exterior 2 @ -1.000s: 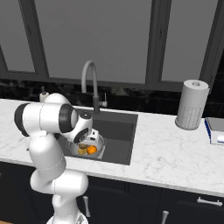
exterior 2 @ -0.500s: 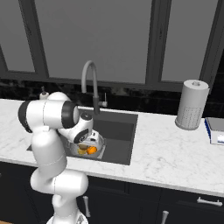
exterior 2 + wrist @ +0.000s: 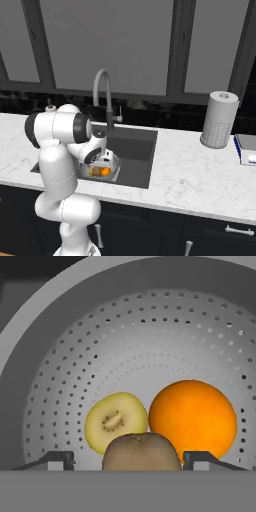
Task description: Put the colander in the sink, put the kiwi, orange, kiwi in the colander, and turn on the sink faucet and pour water over the colander.
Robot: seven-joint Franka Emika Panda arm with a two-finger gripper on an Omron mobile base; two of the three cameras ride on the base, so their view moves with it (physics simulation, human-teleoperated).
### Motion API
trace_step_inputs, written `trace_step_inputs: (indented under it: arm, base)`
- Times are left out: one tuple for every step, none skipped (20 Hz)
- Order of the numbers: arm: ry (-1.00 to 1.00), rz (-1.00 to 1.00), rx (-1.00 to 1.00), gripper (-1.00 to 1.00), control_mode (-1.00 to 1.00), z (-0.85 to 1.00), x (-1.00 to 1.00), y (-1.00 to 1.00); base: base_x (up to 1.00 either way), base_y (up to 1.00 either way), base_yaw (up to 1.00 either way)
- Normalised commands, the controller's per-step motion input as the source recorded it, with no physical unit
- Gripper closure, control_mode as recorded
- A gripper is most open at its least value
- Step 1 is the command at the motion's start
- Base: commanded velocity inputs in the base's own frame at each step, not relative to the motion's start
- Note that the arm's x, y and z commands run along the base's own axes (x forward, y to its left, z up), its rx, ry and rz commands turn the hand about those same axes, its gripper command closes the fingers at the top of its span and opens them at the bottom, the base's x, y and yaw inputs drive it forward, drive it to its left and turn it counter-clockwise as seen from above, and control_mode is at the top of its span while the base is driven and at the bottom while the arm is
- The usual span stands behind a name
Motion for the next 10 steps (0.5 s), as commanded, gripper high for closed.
trace_step_inputs:
  arm:
    - [0.00, 0.00, 0.00, -1.00, -1.00, -0.03, 0.08, 0.00]
    - [0.00, 0.00, 0.00, -1.00, -1.00, -0.01, 0.07, 0.00]
    - [0.00, 0.00, 0.00, -1.00, -1.00, 0.00, 0.08, 0.00]
    - [0.00, 0.00, 0.00, -1.00, -1.00, 0.00, 0.09, 0.00]
    - [0.00, 0.00, -0.01, -1.00, -1.00, 0.00, 0.10, 0.00]
    - [0.00, 0.00, -0.03, -1.00, -1.00, 0.00, 0.14, 0.00]
    - [0.00, 0.00, -0.04, -1.00, -1.00, 0.07, 0.11, 0.00]
    - [0.00, 0.00, -0.01, -1.00, -1.00, 0.16, 0.08, 0.00]
    - [0.00, 0.00, -0.03, -1.00, -1.00, 0.36, 0.06, 0.00]
    - [0.00, 0.00, -0.01, -1.00, -1.00, 0.44, 0.00, 0.00]
  base:
    - [0.00, 0.00, 0.00]
    - [0.00, 0.00, 0.00]
    - [0.00, 0.00, 0.00]
    - [0.00, 0.00, 0.00]
    - [0.00, 0.00, 0.00]
    - [0.00, 0.00, 0.00]
    - [0.00, 0.00, 0.00]
    - [0.00, 0.00, 0.00]
    - [0.00, 0.00, 0.00]
    - [0.00, 0.00, 0.00]
